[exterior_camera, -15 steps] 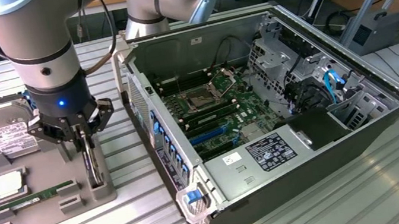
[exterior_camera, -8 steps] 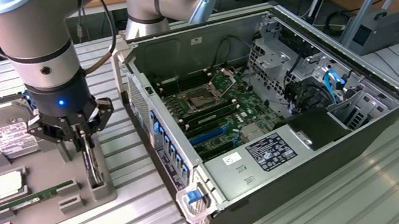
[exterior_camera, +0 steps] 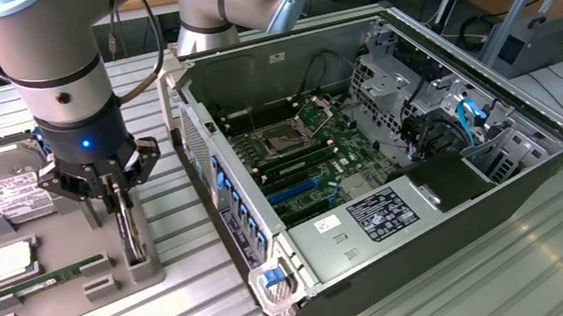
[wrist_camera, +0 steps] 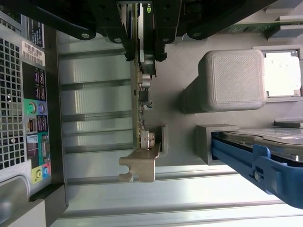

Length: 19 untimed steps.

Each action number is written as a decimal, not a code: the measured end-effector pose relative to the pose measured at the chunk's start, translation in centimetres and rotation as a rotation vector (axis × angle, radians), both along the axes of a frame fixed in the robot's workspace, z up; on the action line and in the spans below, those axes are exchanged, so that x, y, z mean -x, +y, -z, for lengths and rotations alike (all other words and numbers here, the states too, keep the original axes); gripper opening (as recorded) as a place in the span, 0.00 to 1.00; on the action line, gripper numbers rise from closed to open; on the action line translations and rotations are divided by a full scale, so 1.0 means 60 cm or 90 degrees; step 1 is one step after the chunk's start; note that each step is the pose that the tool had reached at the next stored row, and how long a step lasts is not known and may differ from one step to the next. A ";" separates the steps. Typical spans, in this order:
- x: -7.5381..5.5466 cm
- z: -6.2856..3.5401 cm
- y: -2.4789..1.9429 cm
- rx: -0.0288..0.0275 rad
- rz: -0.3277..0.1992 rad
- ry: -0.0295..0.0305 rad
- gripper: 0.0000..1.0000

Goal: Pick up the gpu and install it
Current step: 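Pick up the gpu and move the gpu toward the slot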

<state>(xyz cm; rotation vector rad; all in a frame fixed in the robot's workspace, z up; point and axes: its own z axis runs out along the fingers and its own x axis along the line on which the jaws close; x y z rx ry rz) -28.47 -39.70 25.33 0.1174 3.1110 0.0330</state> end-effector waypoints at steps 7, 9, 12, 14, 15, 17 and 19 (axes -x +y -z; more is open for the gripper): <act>0.000 -0.003 0.0000 0.0000 0.000 0.0000 0.27; 0.000 -0.004 0.0000 0.0000 0.000 0.0000 0.27; 0.000 -0.005 0.0000 0.0000 0.000 0.0000 0.27; 0.000 -0.006 0.0000 0.0000 0.000 0.0000 0.27; 0.000 -0.006 0.0000 0.0000 0.000 0.0000 0.27; 0.000 -0.007 0.0000 0.0000 0.000 0.0000 0.27; 0.000 -0.007 0.0000 0.0000 0.000 0.0000 0.27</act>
